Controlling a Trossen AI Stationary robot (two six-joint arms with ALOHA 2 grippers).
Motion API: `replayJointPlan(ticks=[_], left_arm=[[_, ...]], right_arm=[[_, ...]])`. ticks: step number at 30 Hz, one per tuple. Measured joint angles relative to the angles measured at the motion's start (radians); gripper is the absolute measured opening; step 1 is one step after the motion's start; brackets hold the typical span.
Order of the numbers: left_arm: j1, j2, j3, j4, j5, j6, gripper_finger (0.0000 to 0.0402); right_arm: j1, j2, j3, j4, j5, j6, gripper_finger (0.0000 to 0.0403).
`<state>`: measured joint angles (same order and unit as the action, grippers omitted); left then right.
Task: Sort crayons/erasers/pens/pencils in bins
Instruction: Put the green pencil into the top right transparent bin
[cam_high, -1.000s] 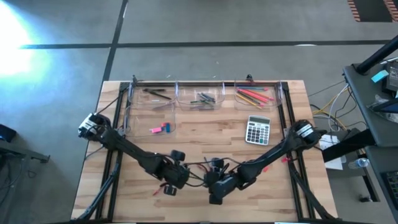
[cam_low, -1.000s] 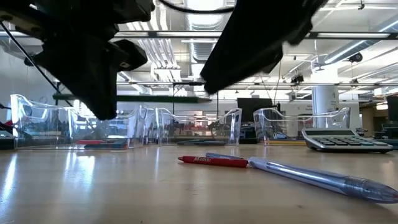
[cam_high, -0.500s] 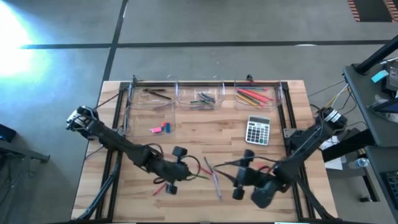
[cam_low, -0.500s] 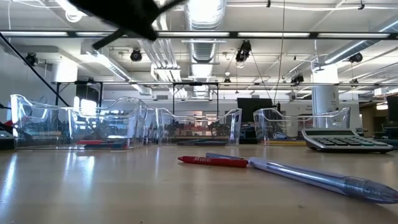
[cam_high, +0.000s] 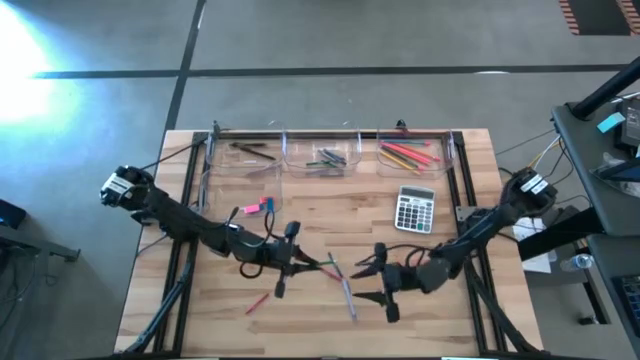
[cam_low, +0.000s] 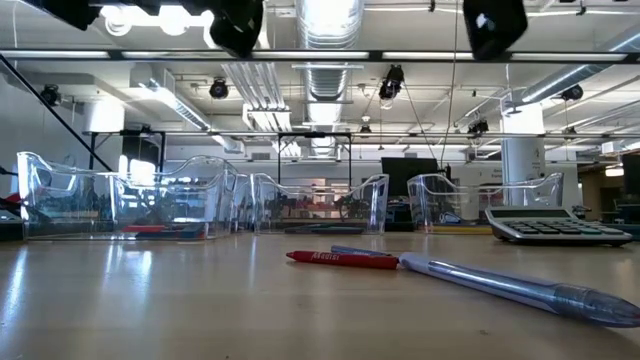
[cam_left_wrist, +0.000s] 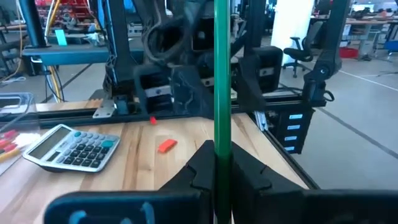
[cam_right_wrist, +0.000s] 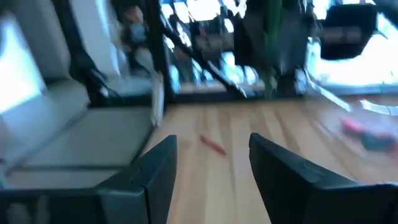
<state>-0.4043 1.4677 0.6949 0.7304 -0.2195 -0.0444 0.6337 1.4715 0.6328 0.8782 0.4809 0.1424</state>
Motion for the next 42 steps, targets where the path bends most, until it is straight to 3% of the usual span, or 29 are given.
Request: replayJointPlan(ticks=[3,13,32,37,42], left_arm=[[0.004,0.000,0.002,0.001,0.001,0.005,0.0005],[0.007,-0.002,-0.003,0.001,0.000,-0.003,0.0005],[0.010,-0.002,-0.016,-0.006,-0.001,-0.029,0.0005],[0.010,-0.002,-0.016,-0.006,-0.002,-0.028,0.0005],[0.010,-0.002,-0.016,-0.006,-0.002,-0.028,0.0005]], right_arm=[[-0.047,0.013,-0.017,0.108,-0.014,-0.034,0.0189],[-0.117,0.017,0.030,0.095,-0.007,-0.048,0.0189],[-0.189,0.209,0.314,0.044,0.018,-0.189,0.0186],[-0.187,0.207,0.361,-0.104,0.018,-0.161,0.0158],[-0.187,0.200,0.378,-0.142,0.017,-0.133,0.0101]])
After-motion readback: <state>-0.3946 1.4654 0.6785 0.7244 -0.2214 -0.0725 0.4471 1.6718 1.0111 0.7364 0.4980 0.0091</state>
